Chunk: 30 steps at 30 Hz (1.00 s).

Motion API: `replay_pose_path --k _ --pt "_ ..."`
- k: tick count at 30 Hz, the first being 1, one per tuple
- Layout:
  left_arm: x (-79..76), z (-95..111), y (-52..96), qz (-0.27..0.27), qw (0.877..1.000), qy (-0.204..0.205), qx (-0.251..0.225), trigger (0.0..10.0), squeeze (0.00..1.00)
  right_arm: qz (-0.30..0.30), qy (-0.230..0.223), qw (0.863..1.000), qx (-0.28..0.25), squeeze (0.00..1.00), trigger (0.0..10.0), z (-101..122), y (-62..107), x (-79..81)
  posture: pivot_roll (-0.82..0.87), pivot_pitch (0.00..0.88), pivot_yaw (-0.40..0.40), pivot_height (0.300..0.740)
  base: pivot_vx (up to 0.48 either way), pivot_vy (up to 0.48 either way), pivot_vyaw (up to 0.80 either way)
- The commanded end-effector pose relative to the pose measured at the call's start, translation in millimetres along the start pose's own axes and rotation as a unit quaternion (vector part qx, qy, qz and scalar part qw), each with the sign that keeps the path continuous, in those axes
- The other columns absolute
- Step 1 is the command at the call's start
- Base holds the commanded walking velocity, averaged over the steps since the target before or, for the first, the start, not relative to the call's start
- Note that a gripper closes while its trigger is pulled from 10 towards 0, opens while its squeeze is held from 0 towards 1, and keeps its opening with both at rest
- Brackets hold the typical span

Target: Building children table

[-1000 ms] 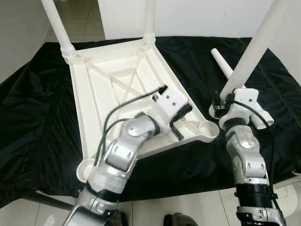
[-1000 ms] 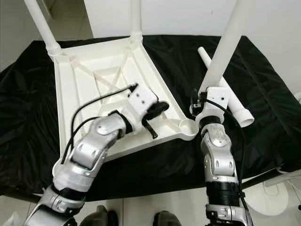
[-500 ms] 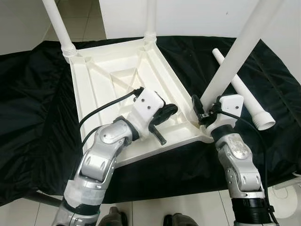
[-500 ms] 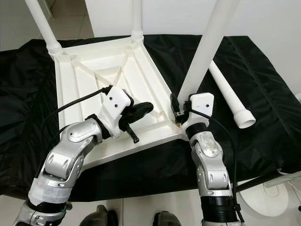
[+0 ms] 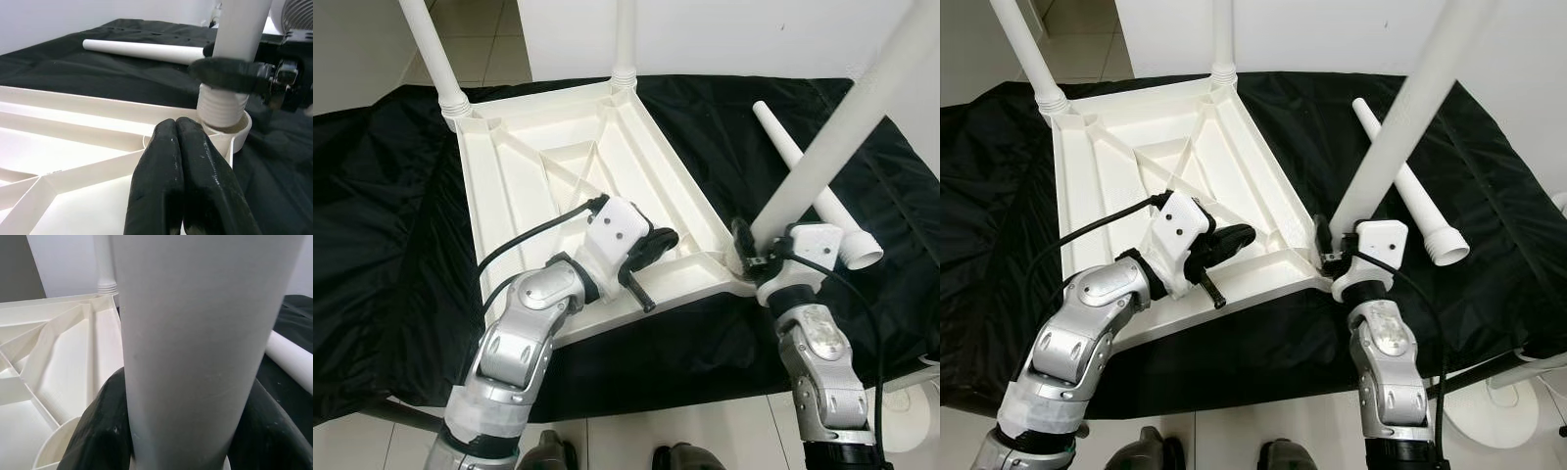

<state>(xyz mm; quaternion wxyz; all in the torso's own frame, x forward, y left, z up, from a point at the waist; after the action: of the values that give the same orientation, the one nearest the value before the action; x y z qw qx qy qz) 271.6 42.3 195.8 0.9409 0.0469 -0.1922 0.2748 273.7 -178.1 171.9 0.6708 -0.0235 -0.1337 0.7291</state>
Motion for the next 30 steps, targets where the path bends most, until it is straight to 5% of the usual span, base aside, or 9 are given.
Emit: replay_pose_path --k 1,10,11,17,19,20,30 --pt "4.5 -7 1.2 0.053 0.998 -0.002 0.020 10.0 0.00 -0.003 -0.005 1.000 0.003 0.00 10.0 -1 1.3 -1.2 -0.10 0.069 0.008 0.740 0.000 0.000 0.00" --pt "-0.1 -8 3.4 0.029 0.999 0.015 0.017 10.0 0.00 0.021 0.034 0.999 0.020 0.00 10.0 -11 4.2 -0.8 -0.09 0.061 0.007 0.740 0.000 0.000 0.00" --pt "-3.3 -8 4.1 0.018 1.000 0.021 0.015 10.0 1.00 0.025 0.041 0.999 0.025 0.00 10.0 -14 5.0 -1.8 -0.09 0.057 0.009 0.740 0.000 0.000 0.00" --pt "-9.1 -10 5.2 -0.005 0.999 0.028 0.017 10.0 1.00 0.045 0.074 0.996 0.037 0.00 10.0 -19 7.6 -3.8 -0.09 0.051 0.012 0.740 0.000 0.000 0.00" --pt "-8.0 -13 4.9 -0.004 1.000 0.002 0.029 10.0 1.00 0.065 0.097 0.992 0.042 0.00 10.0 -22 9.8 -3.3 -0.09 0.049 0.013 0.740 0.000 0.000 0.00" --pt "-6.8 -15 4.7 -0.002 0.999 -0.013 0.037 10.0 0.00 0.075 0.109 0.990 0.044 0.00 10.0 -23 11.4 -2.7 -0.09 0.049 0.013 0.740 0.000 0.000 0.00" --pt "-6.8 -15 3.7 0.000 0.999 -0.018 0.042 10.0 0.00 0.098 0.130 0.985 0.049 0.00 10.0 -30 16.6 -1.5 -0.10 0.054 0.018 0.740 0.000 0.000 0.00"
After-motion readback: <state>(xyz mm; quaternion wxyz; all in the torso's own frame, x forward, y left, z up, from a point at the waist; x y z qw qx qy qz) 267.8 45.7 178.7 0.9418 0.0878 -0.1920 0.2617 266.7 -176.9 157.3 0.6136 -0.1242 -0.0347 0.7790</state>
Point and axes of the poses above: a point about 5 cm out from each wrist's last joint towards the gripper, its own y axis pointing back from the gripper into the wrist, its own z axis along the axis of the wrist's last joint, x = y × z, the point moved 1 cm from there along -y, pointing out of the wrist towards the gripper, and after that the axes turned 10 degrees about -y, right-handed, at the moved point
